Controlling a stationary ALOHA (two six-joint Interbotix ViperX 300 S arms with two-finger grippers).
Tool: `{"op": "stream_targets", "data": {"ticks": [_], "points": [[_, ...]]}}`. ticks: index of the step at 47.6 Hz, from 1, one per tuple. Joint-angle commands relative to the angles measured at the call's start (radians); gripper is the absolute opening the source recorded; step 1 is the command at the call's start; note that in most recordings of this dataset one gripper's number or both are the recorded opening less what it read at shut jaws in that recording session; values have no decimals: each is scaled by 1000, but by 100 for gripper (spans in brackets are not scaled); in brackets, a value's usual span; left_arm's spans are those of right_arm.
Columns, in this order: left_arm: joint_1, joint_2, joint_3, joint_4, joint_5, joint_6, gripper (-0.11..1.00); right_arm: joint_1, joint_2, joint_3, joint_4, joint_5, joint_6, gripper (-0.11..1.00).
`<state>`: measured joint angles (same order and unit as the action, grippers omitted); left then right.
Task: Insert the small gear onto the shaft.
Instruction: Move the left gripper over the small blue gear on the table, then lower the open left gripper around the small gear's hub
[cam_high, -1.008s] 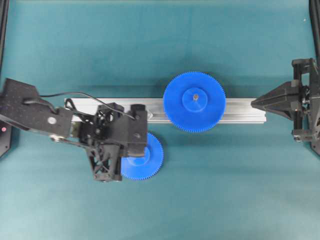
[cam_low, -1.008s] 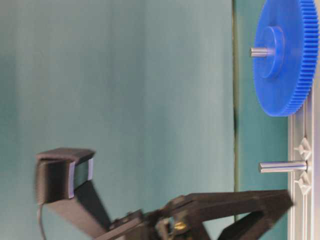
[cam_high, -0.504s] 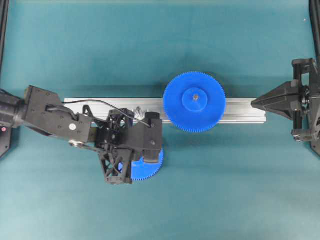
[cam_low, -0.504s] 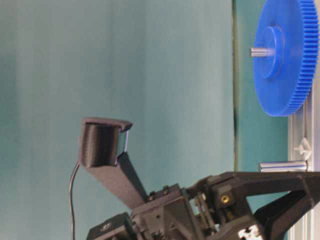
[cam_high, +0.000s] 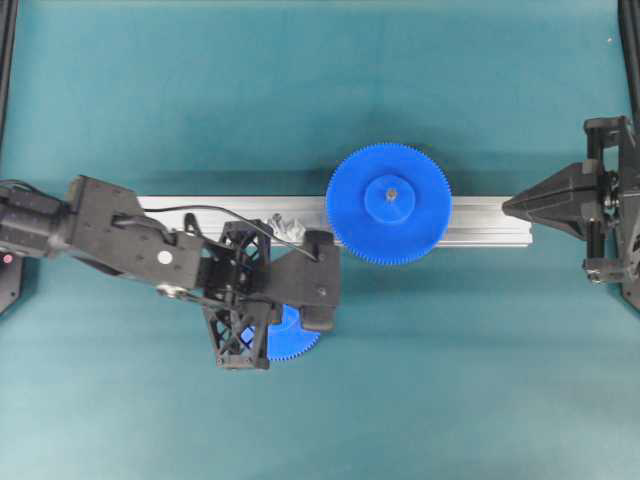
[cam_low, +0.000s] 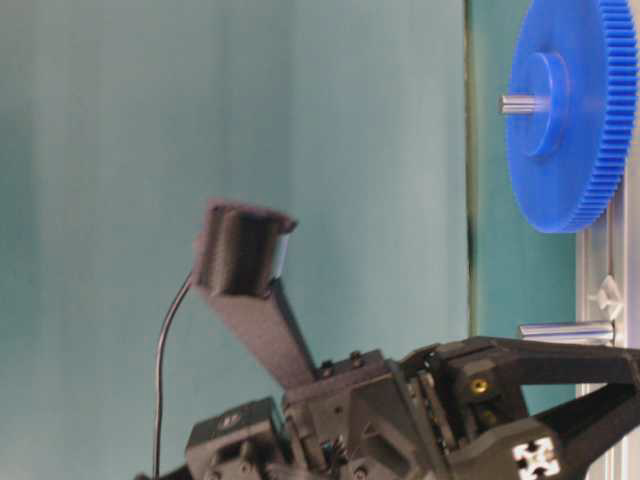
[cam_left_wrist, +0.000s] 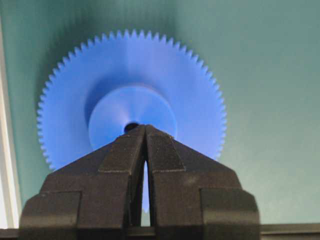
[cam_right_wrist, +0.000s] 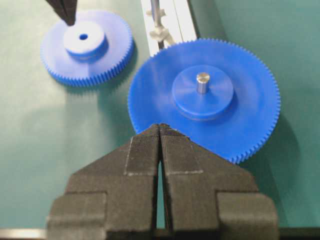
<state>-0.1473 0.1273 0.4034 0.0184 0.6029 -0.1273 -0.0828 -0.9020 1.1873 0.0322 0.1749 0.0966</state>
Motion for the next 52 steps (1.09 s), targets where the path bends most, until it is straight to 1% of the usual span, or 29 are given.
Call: {"op": "stream_targets", "data": {"ticks": [1,7,15,19,29,43,52], "points": [[-3,-9,-41,3,6,11,0,-5,5,-9,-2,-9,6,2],[-3,5,-55,3,25,26,0,-5,5,-9,-2,-9,6,2],[-5,18,-74,3,115,32,0,-5,5,-8,-2,-9,6,2],[-3,20,-81,3,137,38,0,-5,5,-6,-2,-9,6,2],[-3,29,-101,3,137,66,0,-5,3,-5,-2,-11,8,2],[-3,31,-101,3,137,69,0,-5,0,-5,-2,-12,8,2],[-5,23,-78,3,87,71,0,-5,0,-5,0,-11,8,2]]}}
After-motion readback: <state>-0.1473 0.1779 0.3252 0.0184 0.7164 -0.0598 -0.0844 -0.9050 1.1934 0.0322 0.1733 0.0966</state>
